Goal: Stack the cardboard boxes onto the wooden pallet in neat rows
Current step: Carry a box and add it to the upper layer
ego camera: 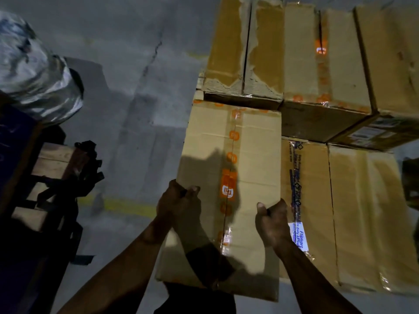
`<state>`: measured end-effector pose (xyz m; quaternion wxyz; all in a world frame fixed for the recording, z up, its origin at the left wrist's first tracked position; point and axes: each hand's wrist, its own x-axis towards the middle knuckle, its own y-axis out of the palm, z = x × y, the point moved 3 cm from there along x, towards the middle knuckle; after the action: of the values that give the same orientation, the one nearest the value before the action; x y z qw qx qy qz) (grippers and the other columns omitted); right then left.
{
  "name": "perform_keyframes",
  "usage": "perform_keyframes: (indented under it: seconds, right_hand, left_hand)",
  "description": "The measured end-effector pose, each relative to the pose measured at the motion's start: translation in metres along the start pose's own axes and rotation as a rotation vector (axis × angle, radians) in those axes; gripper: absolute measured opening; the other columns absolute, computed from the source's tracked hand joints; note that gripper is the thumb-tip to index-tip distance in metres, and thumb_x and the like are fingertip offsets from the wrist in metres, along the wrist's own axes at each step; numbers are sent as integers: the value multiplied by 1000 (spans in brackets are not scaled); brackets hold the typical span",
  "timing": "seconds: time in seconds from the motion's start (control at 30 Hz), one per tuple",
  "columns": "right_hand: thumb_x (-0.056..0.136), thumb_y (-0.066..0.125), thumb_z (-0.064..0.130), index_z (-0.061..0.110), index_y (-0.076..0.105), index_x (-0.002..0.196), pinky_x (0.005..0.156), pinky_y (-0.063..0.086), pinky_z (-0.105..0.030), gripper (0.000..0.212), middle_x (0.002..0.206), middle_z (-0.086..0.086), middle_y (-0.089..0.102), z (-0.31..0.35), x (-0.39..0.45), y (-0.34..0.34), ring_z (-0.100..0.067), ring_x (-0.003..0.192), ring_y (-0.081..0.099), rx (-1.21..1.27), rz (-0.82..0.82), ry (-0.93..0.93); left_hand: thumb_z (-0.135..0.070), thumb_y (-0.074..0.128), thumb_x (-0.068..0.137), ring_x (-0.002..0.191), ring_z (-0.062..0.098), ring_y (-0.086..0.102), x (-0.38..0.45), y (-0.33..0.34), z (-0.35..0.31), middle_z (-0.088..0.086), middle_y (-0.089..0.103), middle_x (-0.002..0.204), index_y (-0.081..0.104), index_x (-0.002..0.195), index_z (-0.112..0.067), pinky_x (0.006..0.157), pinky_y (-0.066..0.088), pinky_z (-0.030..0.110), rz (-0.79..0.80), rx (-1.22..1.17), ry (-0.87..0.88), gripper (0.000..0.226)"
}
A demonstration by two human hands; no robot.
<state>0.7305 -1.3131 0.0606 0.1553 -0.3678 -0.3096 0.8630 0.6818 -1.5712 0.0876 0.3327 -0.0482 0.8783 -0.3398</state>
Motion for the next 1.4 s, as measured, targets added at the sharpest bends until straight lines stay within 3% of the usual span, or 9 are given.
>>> perform_keyframes:
  seconds: [0.13,0.33,0.53,0.63,0.73,0.83,0.9,1.0,1.4]
  right_hand:
    - [95,57,39,3,31,137,101,43,-48,62,134,-22,47,-6,2,2,-40,119,52,-20,17,-1]
    - [99,50,44,15,4,157,107,35,-47,79,152,-23,32,-10,-20,-1,-41,136,39,-21,18,-53]
    - [102,42,41,32,0,157,89,47,-44,70,136,-23,41,-46,-73,-6,-42,111,54,-182,66,-167]
    - [102,40,41,34,-1,157,91,48,-44,68,129,-23,45,-71,-101,-4,-42,109,56,-213,106,-184]
    - [102,43,41,33,0,157,92,46,-45,70,128,-25,45,-93,-124,-2,-44,114,54,-204,151,-182]
    - [100,50,42,31,-1,157,97,42,-46,78,134,-28,44,-109,-139,-2,-44,123,48,-172,187,-204]
    - [96,58,40,32,-2,157,101,42,-46,86,137,-28,44,-115,-138,-2,-43,125,47,-124,216,-208]
    - [89,71,36,30,-2,157,104,41,-42,100,142,-26,41,-116,-136,-3,-40,129,43,-104,254,-216]
    - [69,88,26,28,16,154,91,48,-36,111,131,-18,49,-104,-111,-9,-35,116,51,-154,148,-266]
  left_hand:
    - [-54,62,91,87,28,64,-5,6,1,3,57,78,54,94,-7,78,46,35,-118,-8,29,48]
    - [-57,70,85,83,27,65,4,-5,13,4,62,79,53,89,-11,85,54,41,122,-24,40,49]
    - [-12,69,93,99,8,57,-41,-6,39,-2,57,116,38,144,-9,76,45,16,68,-94,276,59]
    - [-5,68,94,92,-9,64,-71,-3,69,-4,61,113,33,146,-6,79,55,19,115,-123,318,62]
    - [-28,74,90,130,18,51,-104,-3,102,9,46,148,21,153,-33,110,40,38,114,-14,281,83]
    - [-20,73,92,120,-15,50,-122,0,123,18,41,155,19,144,-37,102,36,20,188,-87,325,78]
    - [-28,79,85,109,3,64,-120,1,130,21,57,139,29,150,-20,87,53,24,212,-130,358,82]
    - [-58,79,70,118,33,63,-101,5,148,14,61,131,28,151,-21,89,57,56,221,-159,397,103]
    - [-19,86,79,116,25,57,-99,6,125,12,59,132,35,150,-6,95,52,38,110,-3,511,89]
